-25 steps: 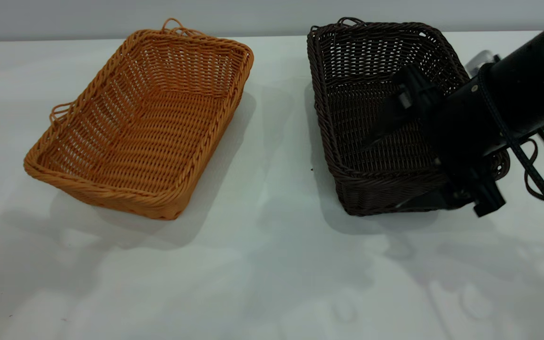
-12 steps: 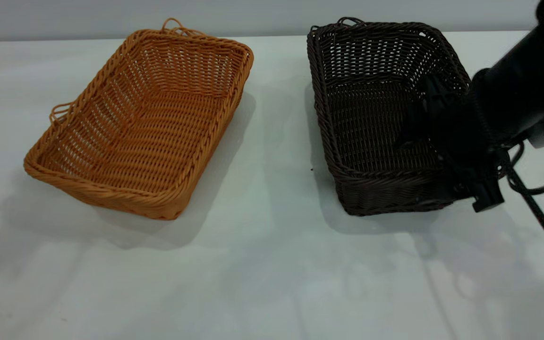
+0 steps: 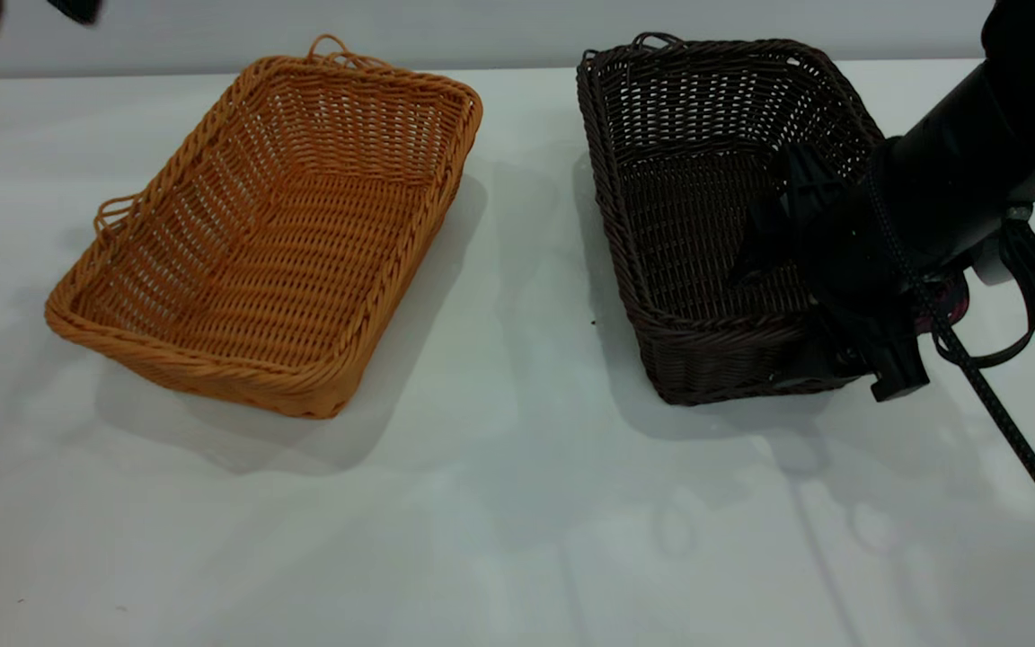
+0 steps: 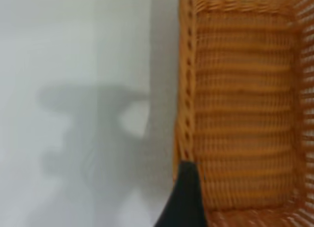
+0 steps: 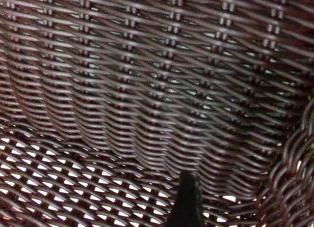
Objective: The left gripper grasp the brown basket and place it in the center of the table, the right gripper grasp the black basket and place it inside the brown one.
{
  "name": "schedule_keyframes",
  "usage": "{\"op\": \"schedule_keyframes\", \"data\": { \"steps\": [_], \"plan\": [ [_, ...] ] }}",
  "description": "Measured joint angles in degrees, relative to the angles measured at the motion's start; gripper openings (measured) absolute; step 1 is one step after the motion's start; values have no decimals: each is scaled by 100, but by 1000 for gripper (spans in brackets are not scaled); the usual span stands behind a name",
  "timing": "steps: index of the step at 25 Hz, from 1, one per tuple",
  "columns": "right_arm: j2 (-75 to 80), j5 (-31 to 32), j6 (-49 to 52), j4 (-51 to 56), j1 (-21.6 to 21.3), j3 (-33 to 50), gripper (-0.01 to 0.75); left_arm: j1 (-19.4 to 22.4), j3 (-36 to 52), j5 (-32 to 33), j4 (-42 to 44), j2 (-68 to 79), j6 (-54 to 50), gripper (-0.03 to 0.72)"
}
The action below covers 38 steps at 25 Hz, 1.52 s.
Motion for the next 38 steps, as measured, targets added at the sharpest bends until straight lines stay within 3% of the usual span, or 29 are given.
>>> {"op": "schedule_keyframes", "data": {
  "steps": [9,20,24,29,33,38],
  "plan": [
    [0,19,-5,0,0,0,554,-96,-1034,-109,146,1689,-183,589],
    [253,-28,-13,6,0,0,548,-418,-1120,-450,127,2929,-103,580],
    [266,-42,-13,8,0,0,475,-418,-1125,-440,133,2957,-103,492],
    [266,-178,-13,13,0,0,265,-418,-1125,-422,139,2957,-103,309],
    [280,-178,-13,9,0,0,148,-418,-1125,-390,139,2962,-103,206],
    [196,-131,-13,23,-74,0,124,-418,-1125,-333,139,2962,-89,135]
  ]
}}
